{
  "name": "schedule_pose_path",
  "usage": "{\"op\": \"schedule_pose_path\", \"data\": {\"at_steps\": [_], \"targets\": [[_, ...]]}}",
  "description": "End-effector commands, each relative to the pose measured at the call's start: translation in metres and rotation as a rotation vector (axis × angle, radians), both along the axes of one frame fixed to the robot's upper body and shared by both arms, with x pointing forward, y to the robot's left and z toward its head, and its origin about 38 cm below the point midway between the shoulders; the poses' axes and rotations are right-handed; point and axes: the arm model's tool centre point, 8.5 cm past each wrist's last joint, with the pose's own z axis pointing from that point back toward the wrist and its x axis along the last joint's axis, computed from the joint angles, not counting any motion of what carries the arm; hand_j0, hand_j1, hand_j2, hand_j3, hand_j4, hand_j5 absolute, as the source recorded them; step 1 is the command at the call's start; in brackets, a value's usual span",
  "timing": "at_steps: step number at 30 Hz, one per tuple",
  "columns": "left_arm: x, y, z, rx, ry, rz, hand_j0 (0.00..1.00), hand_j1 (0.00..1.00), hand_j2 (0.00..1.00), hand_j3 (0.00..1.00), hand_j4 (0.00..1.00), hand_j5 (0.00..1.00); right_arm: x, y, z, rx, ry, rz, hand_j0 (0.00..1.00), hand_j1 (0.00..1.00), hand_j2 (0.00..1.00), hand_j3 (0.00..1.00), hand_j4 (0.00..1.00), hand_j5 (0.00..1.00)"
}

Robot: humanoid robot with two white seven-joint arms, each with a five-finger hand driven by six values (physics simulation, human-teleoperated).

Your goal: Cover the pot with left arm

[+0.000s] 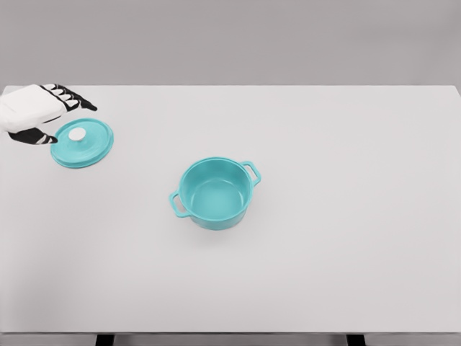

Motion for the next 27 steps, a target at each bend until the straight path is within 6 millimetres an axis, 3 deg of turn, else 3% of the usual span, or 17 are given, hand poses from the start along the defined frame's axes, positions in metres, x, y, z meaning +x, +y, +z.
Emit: {"op": "schedule_pose_path", "data": {"at_steps": [1,5,15,23,27], "targets": [[0.000,-0.001,0.003,-0.012,-0.007,-0.002,0.89,0.89,0.89,0.89,0.89,0.89,0.000,0.000,0.000,0.000,0.000,0.000,1.00,1.00,1.00,1.00,1.00,1.00],[0.005,0.011,-0.013,-0.029,0.039,0.046,0.89,0.89,0.89,0.89,0.89,0.89,0.000,0.000,0.000,0.000,0.000,0.000,1.00,1.00,1.00,1.00,1.00,1.00],[0.007,0.016,-0.039,-0.074,0.117,0.072,0.89,0.89,0.89,0.89,0.89,0.89,0.000,0.000,0.000,0.000,0.000,0.000,1.00,1.00,1.00,1.00,1.00,1.00],[0.011,0.014,-0.030,-0.103,0.099,0.069,0.88,0.88,0.88,0.88,0.88,0.88,0.000,0.000,0.000,0.000,-0.001,0.001,1.00,1.00,1.00,1.00,1.00,1.00],[0.015,0.014,-0.035,-0.118,0.110,0.082,0.87,0.87,0.87,0.87,0.87,0.87,0.000,0.000,0.000,0.000,0.000,0.000,1.00,1.00,1.00,1.00,1.00,1.00]]}}
